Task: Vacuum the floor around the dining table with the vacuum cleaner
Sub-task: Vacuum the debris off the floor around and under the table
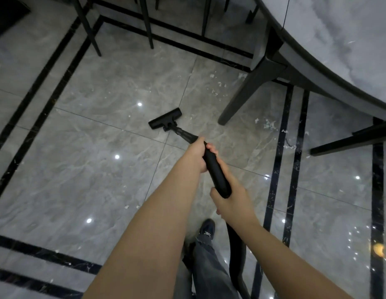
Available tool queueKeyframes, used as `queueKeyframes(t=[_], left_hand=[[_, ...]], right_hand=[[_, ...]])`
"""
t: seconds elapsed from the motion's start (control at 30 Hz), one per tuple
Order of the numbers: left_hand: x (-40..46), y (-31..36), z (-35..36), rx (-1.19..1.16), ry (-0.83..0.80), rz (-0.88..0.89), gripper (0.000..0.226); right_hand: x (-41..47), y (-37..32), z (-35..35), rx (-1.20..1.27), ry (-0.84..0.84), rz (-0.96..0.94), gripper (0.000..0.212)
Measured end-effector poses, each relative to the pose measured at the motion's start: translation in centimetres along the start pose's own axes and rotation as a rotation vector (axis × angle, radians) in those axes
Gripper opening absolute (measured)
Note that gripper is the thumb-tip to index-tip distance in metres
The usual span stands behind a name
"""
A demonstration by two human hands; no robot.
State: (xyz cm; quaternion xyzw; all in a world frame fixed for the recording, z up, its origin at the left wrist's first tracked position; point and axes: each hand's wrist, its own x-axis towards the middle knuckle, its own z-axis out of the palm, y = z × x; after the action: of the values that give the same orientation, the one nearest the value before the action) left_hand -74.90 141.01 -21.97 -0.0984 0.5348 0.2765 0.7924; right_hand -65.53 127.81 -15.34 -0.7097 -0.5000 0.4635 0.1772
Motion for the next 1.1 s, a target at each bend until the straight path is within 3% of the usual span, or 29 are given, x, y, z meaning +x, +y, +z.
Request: queueKeyframes(t=[0.17, 0.5, 0.83, 0.93, 1.1], left_hand=[[1.7, 1.5, 1.0, 0.038, 0.026, 0.013, 0.044], [-0.8, -4.4, 3.9, 0.015, 0.023, -0.097, 0.044], [0.7, 1.9, 3.0, -0.033, 0.002, -0.061, 0.055], [2.1, 4.4, 2.7, -0.017, 0.011, -0.048, 0.045], [5.2, 8.3, 1.8, -0.055, 0.038, -0.008, 0.032]], right_hand=[[3.0, 0.9, 0.3, 0.009, 0.007, 0.021, 0.089], [-2.2, 2.5, -4.3, -0.025, -0.008, 0.102, 0.088], [3.7, 0.1, -2.5, -0.034, -0.08, 0.035, 0.086], [6.4, -0.1, -0.6, -0.018, -0.055, 0.062, 0.075], [10.9, -0.9, 2.0, -0.015, -0.017, 0.109, 0.033]])
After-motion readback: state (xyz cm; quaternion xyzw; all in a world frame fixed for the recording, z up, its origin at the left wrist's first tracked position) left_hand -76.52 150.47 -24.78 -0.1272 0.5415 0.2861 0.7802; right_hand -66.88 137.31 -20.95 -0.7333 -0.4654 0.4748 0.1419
